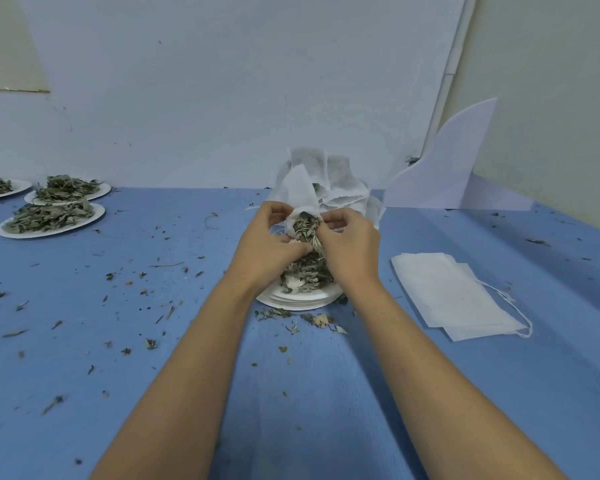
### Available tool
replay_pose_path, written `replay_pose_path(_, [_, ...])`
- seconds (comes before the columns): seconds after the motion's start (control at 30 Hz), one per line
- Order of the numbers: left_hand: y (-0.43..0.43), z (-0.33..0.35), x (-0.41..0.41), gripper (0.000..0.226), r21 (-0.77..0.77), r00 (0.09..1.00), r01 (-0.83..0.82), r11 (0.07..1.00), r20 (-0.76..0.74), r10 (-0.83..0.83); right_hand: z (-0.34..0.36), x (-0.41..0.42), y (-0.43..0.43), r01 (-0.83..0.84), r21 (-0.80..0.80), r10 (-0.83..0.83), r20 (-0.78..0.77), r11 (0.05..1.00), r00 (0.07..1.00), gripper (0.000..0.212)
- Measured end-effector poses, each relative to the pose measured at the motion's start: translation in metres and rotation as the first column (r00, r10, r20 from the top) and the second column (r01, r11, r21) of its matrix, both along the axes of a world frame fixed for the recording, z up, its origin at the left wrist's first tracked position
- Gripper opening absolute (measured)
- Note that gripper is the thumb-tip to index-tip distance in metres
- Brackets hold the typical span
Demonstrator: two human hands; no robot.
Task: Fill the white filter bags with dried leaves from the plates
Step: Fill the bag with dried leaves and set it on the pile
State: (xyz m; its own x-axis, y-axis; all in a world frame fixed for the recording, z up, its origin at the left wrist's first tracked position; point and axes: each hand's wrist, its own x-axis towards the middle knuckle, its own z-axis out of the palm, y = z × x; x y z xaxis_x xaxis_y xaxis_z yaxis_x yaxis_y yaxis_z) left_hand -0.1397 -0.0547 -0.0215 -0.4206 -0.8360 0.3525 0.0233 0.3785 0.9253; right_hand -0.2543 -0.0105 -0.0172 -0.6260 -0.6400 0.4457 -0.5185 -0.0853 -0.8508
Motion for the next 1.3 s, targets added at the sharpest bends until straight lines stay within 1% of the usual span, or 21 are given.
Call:
replay_pose_path(0.07, [0.001,-0.001,0.001,0.045,-0.055,0.995,-0.093,0.994,0.034,0.095,0.001,0.000,0.000,-0.036,0.000,0.036,0.044,0.999,0.998,0.007])
replay_pose_path(0.17, [0.000,0.000,0.003,0.036,-0.166,0.958,-0.264,0.950,0.067,0.278,0.004,0.000,0.000,-0.112,0.022,0.110,0.091,0.993,0.990,0.008])
replay_pose_path(0.27, [-0.001,-0.001,0.004,0.027,-0.172,0.942,-0.325,0.930,0.024,0.334,0.007,-0.003,0.001,-0.262,0.007,0.256,0.194,0.965,0.947,0.010])
replay_pose_path(0.3, [-0.001,-0.002,0.003,0.024,-0.173,0.936,-0.343,0.923,0.020,0.351,0.007,-0.005,0.002,-0.286,-0.002,0.281,0.195,0.958,0.940,0.011])
replay_pose_path(0.33, [0.000,-0.002,0.003,0.023,-0.176,0.928,-0.363,0.915,0.018,0.372,0.007,-0.006,0.003,-0.273,0.012,0.269,0.140,0.962,0.953,0.010])
replay_pose_path(0.4, [-0.001,-0.002,0.003,0.024,-0.168,0.912,-0.402,0.900,0.012,0.410,0.006,-0.007,0.003,-0.186,0.067,0.191,-0.080,0.980,0.978,0.009])
replay_pose_path(0.43, [-0.002,-0.002,0.003,0.024,-0.158,0.904,-0.419,0.894,0.017,0.427,0.006,-0.006,0.002,-0.155,0.074,0.165,-0.164,0.985,0.973,0.010])
replay_pose_path(0.47, [-0.002,-0.002,0.003,0.024,-0.148,0.895,-0.438,0.887,0.024,0.446,0.006,-0.004,0.002,-0.146,0.076,0.159,-0.212,0.986,0.964,0.011])
replay_pose_path(0.57, [-0.004,-0.002,0.004,0.020,-0.114,0.848,-0.525,0.843,0.017,0.530,0.005,0.004,0.003,-0.187,0.077,0.200,-0.251,0.979,0.947,0.014])
replay_pose_path(0.67, [-0.008,-0.003,0.007,0.017,-0.035,0.789,-0.614,0.789,-0.005,0.614,0.002,0.012,0.004,-0.272,0.097,0.288,-0.281,0.957,0.915,0.013])
replay_pose_path(0.73, [-0.009,-0.004,0.007,0.018,0.002,0.774,-0.633,0.774,-0.016,0.633,0.000,0.016,0.003,-0.277,0.112,0.298,-0.314,0.954,0.901,0.014])
replay_pose_path(0.8, [-0.008,-0.005,0.006,0.017,-0.009,0.791,-0.612,0.791,-0.019,0.612,-0.001,0.016,0.002,-0.237,0.105,0.258,-0.318,0.966,0.912,0.015])
replay_pose_path(0.87, [-0.007,-0.004,0.004,0.016,-0.010,0.840,-0.542,0.840,-0.028,0.541,-0.002,0.014,0.001,-0.194,0.065,0.205,-0.272,0.979,0.940,0.013])
replay_pose_path(1.0, [-0.008,0.000,0.002,0.027,0.062,0.940,-0.338,0.939,-0.020,0.339,0.002,0.008,0.002,-0.161,-0.001,0.160,-0.087,0.987,0.983,0.007])
replay_pose_path(1.13, [-0.007,0.000,0.005,0.048,0.044,0.986,-0.164,0.985,0.027,0.163,0.005,0.007,0.002,-0.184,-0.049,0.187,0.077,0.982,0.979,0.010])
replay_pose_path(1.17, [-0.007,-0.001,0.005,0.054,0.025,0.989,-0.143,0.989,0.044,0.141,0.005,0.007,0.003,-0.187,-0.063,0.194,0.119,0.980,0.974,0.009])
replay_pose_path(1.23, [-0.005,-0.001,0.006,0.062,-0.033,0.984,-0.146,0.989,0.095,0.148,0.006,0.006,0.002,-0.198,-0.083,0.211,0.204,0.977,0.956,0.010])
replay_pose_path(1.3, [-0.004,-0.002,0.005,0.063,-0.090,0.974,-0.183,0.979,0.121,0.193,0.006,0.006,0.002,-0.226,-0.100,0.245,0.285,0.969,0.927,0.016])
